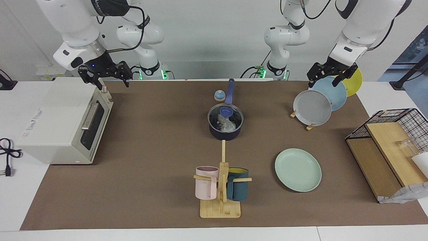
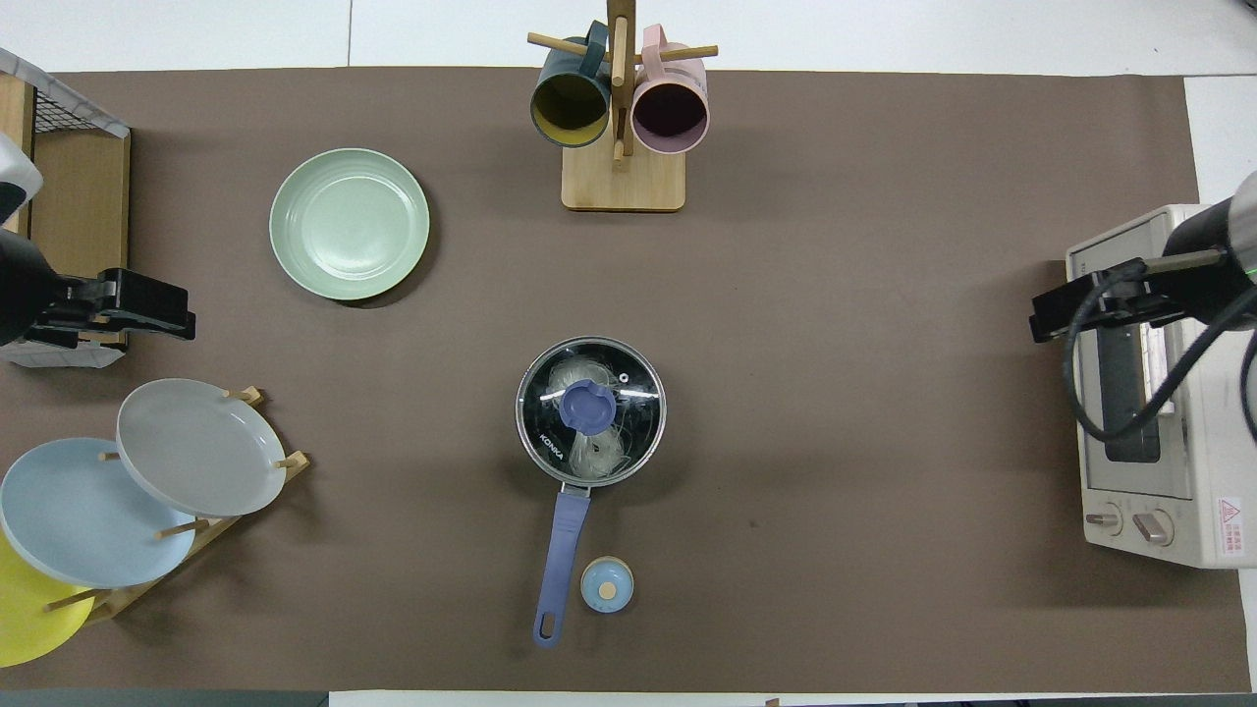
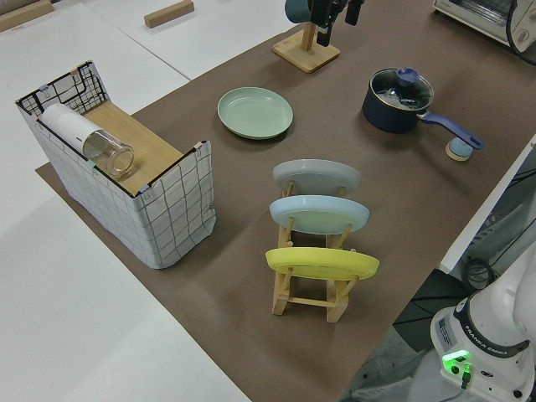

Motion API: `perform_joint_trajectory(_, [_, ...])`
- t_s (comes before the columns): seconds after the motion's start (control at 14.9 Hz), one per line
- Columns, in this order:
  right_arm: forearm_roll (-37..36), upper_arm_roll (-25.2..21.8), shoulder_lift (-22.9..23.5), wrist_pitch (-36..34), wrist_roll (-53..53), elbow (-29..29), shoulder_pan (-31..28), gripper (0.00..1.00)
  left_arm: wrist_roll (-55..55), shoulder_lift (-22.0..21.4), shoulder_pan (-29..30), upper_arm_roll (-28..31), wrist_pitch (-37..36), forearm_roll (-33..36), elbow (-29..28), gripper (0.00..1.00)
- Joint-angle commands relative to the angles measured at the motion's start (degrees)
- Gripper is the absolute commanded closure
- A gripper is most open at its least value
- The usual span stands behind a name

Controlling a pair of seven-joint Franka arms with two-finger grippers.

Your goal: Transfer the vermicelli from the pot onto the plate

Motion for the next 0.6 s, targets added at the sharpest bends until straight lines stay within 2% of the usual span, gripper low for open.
perform_joint_trajectory(0.0, [0.56, 0.6, 1.8, 1.87, 9.91, 0.38, 6.54, 0.0, 0.44, -1.06, 0.76, -0.28, -0.32, -0.76, -0.65, 0.0])
perform_joint_trajectory(0.2, [0.65, 0.6, 7.58, 4.49, 20.63, 4.5, 16.56, 0.0, 0.44, -1.06, 0.76, -0.28, -0.32, -0.76, -0.65, 0.0])
perform_joint_trajectory(0.34, [0.56, 0.6, 12.25, 9.05, 28.19, 6.01, 22.62, 0.0, 0.44, -1.06, 0.76, -0.28, -0.32, -0.76, -0.65, 0.0])
perform_joint_trajectory(0.47, [0.47, 0.6, 14.54, 14.75, 34.52, 5.67, 26.77, 0.0, 0.44, -1.06, 0.76, -0.36, -0.32, -0.76, -0.65, 0.0])
perform_joint_trajectory(0.54, [0.56, 0.6, 14.64, 19.05, 35.51, 3.57, 28.18, 0.0, 0.44, -1.06, 0.76, -0.28, -0.32, -0.76, -0.65, 0.0])
